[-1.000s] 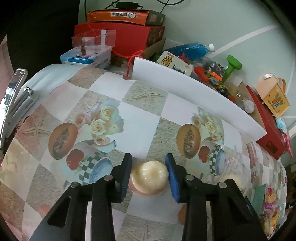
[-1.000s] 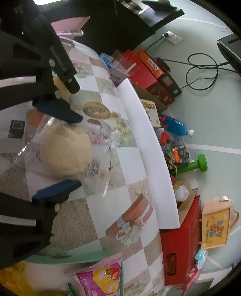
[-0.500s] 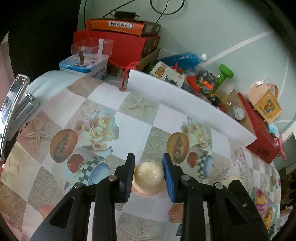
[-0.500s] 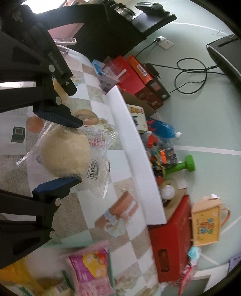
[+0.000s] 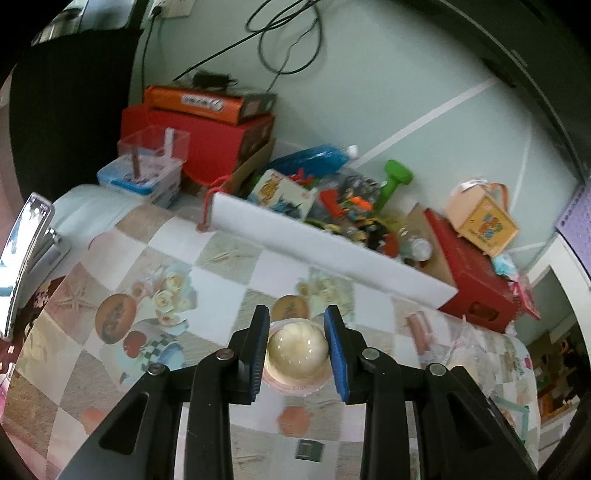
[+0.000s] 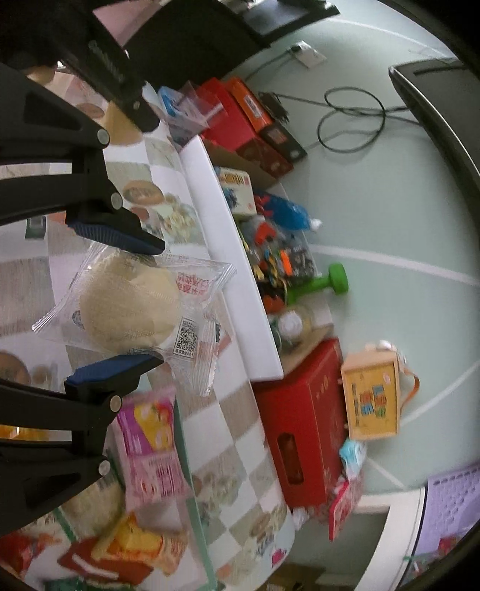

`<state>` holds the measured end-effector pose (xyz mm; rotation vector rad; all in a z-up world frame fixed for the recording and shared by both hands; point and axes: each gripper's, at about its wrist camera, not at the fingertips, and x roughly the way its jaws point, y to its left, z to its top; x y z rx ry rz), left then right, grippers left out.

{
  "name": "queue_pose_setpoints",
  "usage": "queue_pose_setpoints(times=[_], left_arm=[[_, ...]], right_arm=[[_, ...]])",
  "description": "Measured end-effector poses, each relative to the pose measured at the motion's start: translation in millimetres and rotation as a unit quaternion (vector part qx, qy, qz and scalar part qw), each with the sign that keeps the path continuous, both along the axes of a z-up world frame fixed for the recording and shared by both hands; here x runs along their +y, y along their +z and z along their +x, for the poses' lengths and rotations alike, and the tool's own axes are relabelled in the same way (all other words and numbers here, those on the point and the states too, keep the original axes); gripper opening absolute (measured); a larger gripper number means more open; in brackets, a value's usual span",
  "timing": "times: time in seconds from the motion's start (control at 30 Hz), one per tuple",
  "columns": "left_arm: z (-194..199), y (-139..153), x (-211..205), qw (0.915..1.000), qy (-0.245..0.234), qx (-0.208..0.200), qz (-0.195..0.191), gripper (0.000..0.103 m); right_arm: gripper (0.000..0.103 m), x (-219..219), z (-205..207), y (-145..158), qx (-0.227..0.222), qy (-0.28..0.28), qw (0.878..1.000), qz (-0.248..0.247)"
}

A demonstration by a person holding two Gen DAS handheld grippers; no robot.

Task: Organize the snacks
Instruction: 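Lift both held items and carry them over the white tray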

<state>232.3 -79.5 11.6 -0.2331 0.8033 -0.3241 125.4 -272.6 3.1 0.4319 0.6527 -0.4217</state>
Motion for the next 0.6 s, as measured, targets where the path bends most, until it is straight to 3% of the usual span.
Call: queue_pose_setpoints(times=[0.33,0.6], left_arm=[[-21.9,24.7,-40.5,0.9969,-0.071,-0.033,-0.011,0.032],[-48.3,36.6,-93.9,0.9856,-0.161,-0.052,-0.008,0.032]], right_arm=[[0.056,-30.0,-31.6,13.8,-0.012,-0.06,0.998,-0.009],[0.056,-80.9,-85.3,38.1,-0.036,-0.161,0.986,-0.015]])
